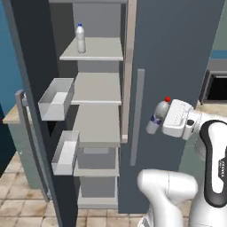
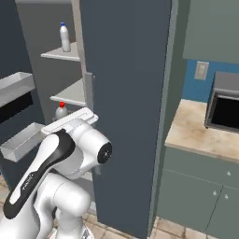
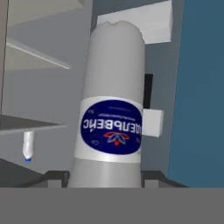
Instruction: Take the bottled waters from the counter and place them in the freezer to freeze. Close the freezer door after placing the bottles.
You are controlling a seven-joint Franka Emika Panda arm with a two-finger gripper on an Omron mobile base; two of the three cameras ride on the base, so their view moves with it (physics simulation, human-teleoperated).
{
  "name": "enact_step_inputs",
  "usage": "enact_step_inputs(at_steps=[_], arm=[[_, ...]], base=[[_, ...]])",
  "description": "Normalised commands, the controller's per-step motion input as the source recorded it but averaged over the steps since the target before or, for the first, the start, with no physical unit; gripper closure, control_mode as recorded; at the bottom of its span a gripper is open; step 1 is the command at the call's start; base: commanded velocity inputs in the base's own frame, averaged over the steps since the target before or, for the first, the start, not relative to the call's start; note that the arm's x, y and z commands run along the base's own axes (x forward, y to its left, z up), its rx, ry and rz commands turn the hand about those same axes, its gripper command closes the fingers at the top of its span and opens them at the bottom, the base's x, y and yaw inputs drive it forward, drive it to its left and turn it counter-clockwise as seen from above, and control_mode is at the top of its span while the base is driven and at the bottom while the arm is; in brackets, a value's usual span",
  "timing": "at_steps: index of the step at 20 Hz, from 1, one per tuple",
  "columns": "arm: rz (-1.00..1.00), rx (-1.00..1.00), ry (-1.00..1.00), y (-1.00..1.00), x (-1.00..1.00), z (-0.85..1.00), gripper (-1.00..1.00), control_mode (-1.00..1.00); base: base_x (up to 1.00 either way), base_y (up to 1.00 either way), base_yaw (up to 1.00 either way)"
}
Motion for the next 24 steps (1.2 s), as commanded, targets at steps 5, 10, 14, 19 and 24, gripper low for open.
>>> enact_step_inputs(at_steps=[5,10,14,19,24], arm=[[0.00,0.00,0.00,0.00,0.00,0.00,1.00,1.00],[0.00,0.00,0.00,0.00,0.00,0.00,1.00,1.00],[0.00,0.00,0.00,0.00,0.00,0.00,1.00,1.00],[0.00,0.00,0.00,0.00,0.00,0.00,1.00,1.00],[0.00,0.00,0.00,0.00,0.00,0.00,1.00,1.00]], base=[[0.25,0.75,0.00],[0.45,0.17,-0.20],[0.75,0.01,-0.20],[0.55,0.37,-0.08],[0.04,0.61,0.00]])
